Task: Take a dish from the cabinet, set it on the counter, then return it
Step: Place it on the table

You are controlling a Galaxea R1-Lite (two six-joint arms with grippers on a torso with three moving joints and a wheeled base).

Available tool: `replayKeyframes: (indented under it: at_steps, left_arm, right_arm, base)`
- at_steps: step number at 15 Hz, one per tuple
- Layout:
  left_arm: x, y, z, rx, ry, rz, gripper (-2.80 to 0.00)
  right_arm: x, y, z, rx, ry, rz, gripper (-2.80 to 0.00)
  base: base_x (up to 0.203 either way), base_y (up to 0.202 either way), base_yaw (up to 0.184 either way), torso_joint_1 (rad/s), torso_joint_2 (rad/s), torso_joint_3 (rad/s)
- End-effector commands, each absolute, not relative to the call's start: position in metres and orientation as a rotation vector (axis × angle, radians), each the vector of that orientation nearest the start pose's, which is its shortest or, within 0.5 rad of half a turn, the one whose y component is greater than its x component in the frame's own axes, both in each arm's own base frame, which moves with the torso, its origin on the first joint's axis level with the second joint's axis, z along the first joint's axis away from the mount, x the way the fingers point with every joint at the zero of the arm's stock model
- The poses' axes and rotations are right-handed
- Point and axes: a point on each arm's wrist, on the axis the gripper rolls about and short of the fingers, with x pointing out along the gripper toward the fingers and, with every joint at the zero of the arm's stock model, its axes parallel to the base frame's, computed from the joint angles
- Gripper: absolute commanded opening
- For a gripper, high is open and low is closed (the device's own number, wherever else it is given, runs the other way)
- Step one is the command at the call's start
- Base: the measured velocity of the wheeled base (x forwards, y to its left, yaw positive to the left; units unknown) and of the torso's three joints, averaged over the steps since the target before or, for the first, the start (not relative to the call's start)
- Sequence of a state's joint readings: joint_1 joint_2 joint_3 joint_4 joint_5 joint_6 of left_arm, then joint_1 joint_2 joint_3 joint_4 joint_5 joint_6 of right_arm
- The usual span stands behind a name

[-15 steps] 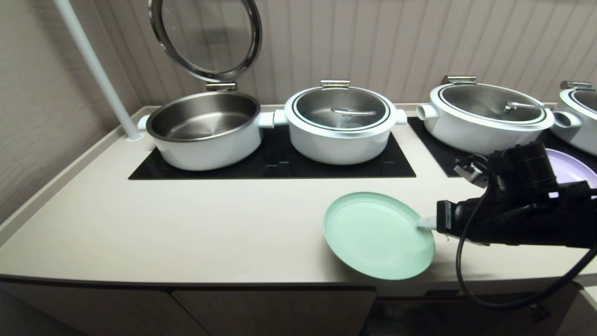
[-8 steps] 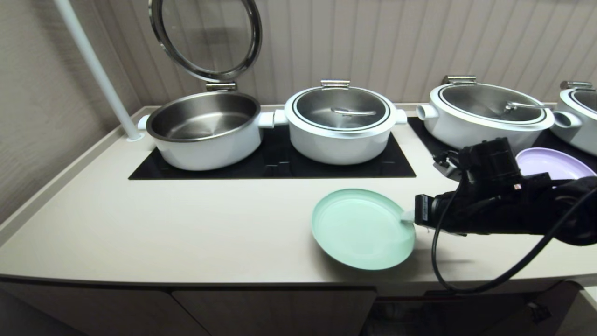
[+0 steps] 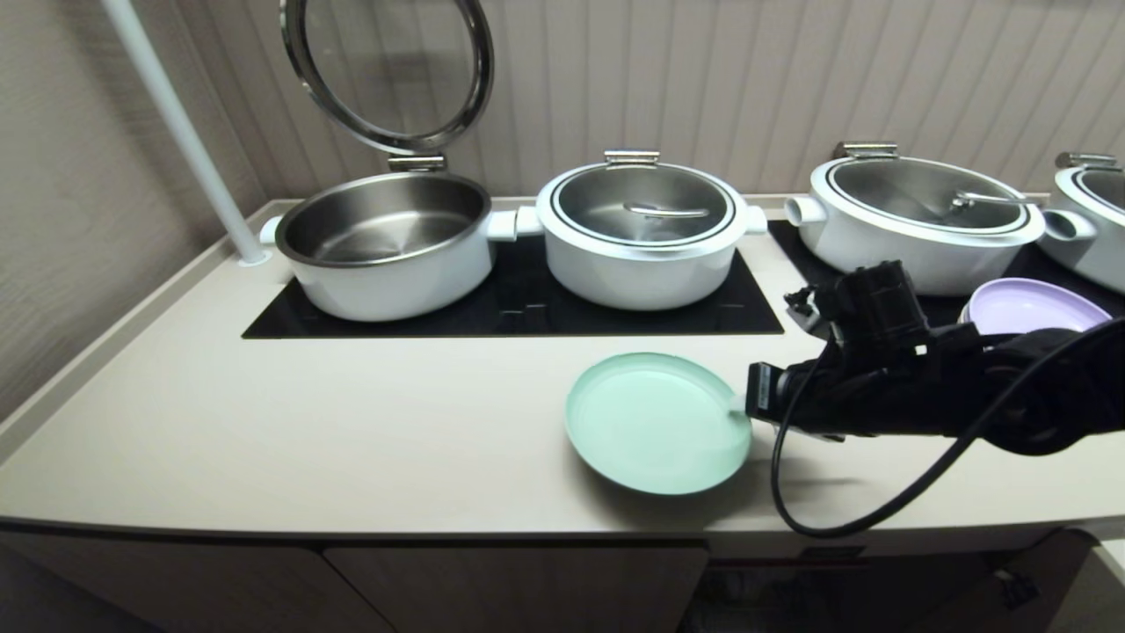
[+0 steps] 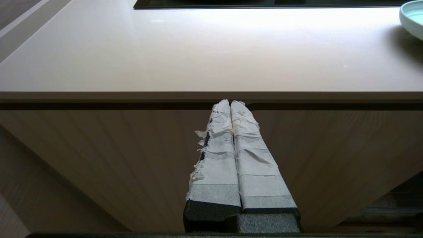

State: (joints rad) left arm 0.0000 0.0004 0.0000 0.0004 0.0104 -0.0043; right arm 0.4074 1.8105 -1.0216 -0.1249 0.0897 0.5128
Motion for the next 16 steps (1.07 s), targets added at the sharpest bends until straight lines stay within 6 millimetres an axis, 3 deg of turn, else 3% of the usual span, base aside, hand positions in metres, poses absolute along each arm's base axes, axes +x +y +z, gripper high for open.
replayKeyframes:
  at_steps: [1,6,16]
  left_arm:
    - [-0.0228,0.0002,0.0755,-0.005,0.000,0.011,-2.80]
    - [-0.0228,0.0002,0.0755,-0.005,0.000,0.011,-2.80]
    - [-0.0228,0.0002,0.0755,-0.005,0.000,0.011,-2.80]
  right_arm:
    - [0.3075,0.1353,0.1536,0.378,0.766,0.263,-2.80]
    - [0.3169,0.1389,0.1495,0.389,0.763,0.227,-2.80]
    - [0.3171,0.1389,0.1479,0.388,0.767,0.225,-2.80]
  base:
    - [0.000,0.000,0.000,0.000,0.00,0.000]
    - [0.000,0.000,0.000,0.000,0.00,0.000]
    - [0.000,0.000,0.000,0.000,0.00,0.000]
